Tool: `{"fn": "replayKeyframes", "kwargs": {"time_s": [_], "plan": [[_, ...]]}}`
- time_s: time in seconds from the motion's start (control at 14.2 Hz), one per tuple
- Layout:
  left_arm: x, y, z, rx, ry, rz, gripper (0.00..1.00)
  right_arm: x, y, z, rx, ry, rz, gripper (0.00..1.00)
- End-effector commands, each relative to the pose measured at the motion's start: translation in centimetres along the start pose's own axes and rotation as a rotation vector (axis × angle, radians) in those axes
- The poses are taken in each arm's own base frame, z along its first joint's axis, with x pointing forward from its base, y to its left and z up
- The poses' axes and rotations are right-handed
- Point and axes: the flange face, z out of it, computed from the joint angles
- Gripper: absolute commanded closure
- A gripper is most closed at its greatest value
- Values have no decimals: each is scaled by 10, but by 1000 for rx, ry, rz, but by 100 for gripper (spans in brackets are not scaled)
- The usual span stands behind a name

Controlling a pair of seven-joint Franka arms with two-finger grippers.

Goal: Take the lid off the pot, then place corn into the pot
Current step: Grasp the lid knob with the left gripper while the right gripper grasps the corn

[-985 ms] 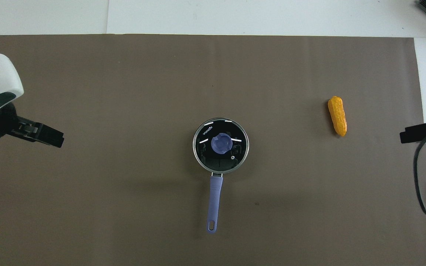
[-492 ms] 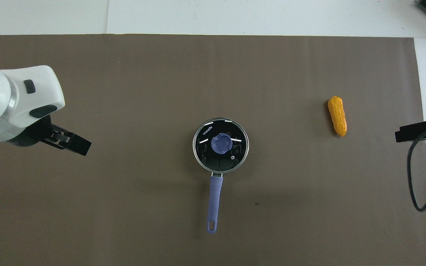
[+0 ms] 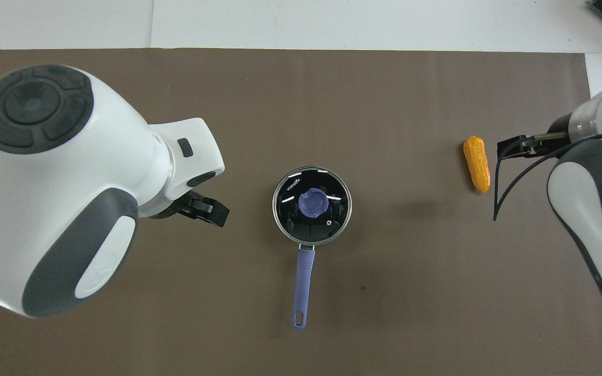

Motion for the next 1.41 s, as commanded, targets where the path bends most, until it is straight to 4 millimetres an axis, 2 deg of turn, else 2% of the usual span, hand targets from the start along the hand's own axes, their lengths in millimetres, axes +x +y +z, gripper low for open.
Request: {"fn": "replayKeyframes", "kwargs": {"time_s": [0.0,0.07,0.21,0.28,0.35,0.49,0.56,0.63,0.7,0.77,0.91,1.13,1.2,1.27,1.34], "plan": [[11,22,20,19,18,-33,0,18,12,44,-6,6,-15,0],[17,31,27,17,30,-40,0,22,14,57,-8,7,-13,0],[32,36,47,13,34,-49,0,29,16,90,-11,12,-10,0],[37,53,56,16,33,-41,0,32,15,107,-13,7,-14,0],[47,69,77,25,27,-59,0,34,16,122,-14,-1,-32,0],[55,87,90,25,61,-85,0,34,24,143,-10,-20,-92,0],[56,90,91,25,63,-89,0,35,27,154,-10,-26,-92,0],[57,95,99,29,53,-89,0,39,27,160,-15,1,-93,0],[59,111,111,29,45,-91,0,43,23,165,-19,33,-98,0],[65,117,118,26,56,-119,0,45,18,172,-19,35,-107,0],[70,138,131,33,80,-138,0,44,21,181,-19,23,-109,0],[74,140,128,22,118,-145,0,44,15,182,-16,26,-116,0],[74,142,132,22,114,-144,0,44,15,184,-16,23,-114,0],[77,155,150,28,95,-138,0,42,14,191,-14,11,-115,0],[81,161,151,25,102,-147,0,39,14,195,-13,2,-114,0]]}}
